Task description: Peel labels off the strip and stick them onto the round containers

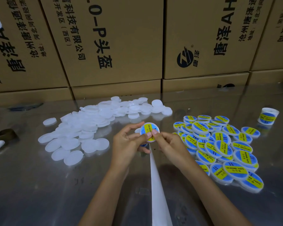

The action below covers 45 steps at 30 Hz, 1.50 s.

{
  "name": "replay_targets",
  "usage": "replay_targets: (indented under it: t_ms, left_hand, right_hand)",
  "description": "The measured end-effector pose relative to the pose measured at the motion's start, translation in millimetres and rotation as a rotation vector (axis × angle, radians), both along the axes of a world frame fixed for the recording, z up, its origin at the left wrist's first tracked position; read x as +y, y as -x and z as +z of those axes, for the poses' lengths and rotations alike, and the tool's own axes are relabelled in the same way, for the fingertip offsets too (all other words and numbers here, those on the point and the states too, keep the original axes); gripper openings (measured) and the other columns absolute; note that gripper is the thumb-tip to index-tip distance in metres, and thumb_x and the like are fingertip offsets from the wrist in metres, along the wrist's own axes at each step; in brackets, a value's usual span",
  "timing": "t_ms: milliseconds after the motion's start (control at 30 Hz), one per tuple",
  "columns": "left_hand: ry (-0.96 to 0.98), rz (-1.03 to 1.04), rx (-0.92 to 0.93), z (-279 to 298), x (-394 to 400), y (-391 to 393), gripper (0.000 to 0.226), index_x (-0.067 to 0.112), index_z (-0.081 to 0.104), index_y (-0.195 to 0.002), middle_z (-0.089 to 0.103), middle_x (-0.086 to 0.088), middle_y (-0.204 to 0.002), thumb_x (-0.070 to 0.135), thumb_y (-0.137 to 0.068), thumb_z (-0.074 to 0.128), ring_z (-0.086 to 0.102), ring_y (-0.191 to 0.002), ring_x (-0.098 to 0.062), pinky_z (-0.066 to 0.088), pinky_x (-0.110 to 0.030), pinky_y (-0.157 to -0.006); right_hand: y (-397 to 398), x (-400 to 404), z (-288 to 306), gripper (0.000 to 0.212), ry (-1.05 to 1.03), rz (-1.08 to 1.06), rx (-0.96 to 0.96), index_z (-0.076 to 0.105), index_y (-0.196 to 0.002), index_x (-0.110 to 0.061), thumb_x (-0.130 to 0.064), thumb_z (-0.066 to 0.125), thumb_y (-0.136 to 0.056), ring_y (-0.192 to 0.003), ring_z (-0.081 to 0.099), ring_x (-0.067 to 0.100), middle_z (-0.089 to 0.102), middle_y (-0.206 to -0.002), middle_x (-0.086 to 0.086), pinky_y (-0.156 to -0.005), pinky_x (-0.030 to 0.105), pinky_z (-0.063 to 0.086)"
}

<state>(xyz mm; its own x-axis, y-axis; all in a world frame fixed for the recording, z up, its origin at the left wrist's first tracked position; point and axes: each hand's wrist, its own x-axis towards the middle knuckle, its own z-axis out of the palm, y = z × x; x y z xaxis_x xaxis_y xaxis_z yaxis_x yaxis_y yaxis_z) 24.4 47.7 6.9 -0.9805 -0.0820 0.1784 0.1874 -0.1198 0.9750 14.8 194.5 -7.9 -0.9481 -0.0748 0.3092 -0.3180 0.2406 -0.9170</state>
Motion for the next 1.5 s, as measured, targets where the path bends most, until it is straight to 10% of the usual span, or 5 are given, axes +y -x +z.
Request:
replay_targets:
  t_ms: [600,933,1167,1500]
  left_hand:
    - [0.021,0.004,0.020,-1.8,6.2,1.6,0.032,0.026,0.070,-0.125,0.078,0.007,-0.095,0.016,-0.095,0.066,0.060,-0.074,-0.017,0.058,-0.034,-0.067]
    - [0.001,0.308,-0.070,-14.3,-9.6,15.8,0.026,0.016,0.070,-0.109,0.073,0.001,-0.078,0.003,-0.099,0.050,0.060,-0.058,-0.006,0.043,-0.023,-0.050]
    - [0.111,0.423,-0.112,-23.1,-19.9,22.9,0.029,0.018,0.069,-0.106,0.071,0.001,-0.082,0.002,-0.097,0.047,0.059,-0.068,-0.012,0.046,-0.028,-0.064]
    - [0.897,0.556,-0.102,-36.2,-51.8,26.5,0.045,0.009,0.058,-0.136,0.051,-0.012,-0.143,0.005,-0.091,0.055,0.039,-0.135,-0.030,0.033,-0.044,-0.111]
  right_hand:
    - [-2.3,3.6,5.1,0.040,0.098,0.058,-0.237,0.055,-0.066,-0.014,-0.036,0.056,-0.098,-0.042,0.036,0.004,0.044,-0.049,-0.005,-0.041,0.013,0.029]
    - [17.8,39.4,6.3,0.031,0.909,-0.223,-0.402,0.054,-0.084,-0.018,-0.034,0.039,-0.105,-0.038,0.035,0.007,0.047,-0.057,-0.004,-0.042,0.021,0.028]
    - [19.5,49.4,0.8,0.019,0.995,-0.227,-0.472,0.057,-0.090,-0.017,-0.022,0.043,-0.100,-0.054,0.035,0.012,0.046,-0.066,-0.002,-0.053,0.023,0.029]
    - [18.8,44.7,0.1,0.013,0.923,-0.197,-0.523,0.058,-0.088,-0.017,-0.018,0.046,-0.094,-0.042,0.037,0.009,0.047,-0.059,-0.004,-0.049,0.023,0.029]
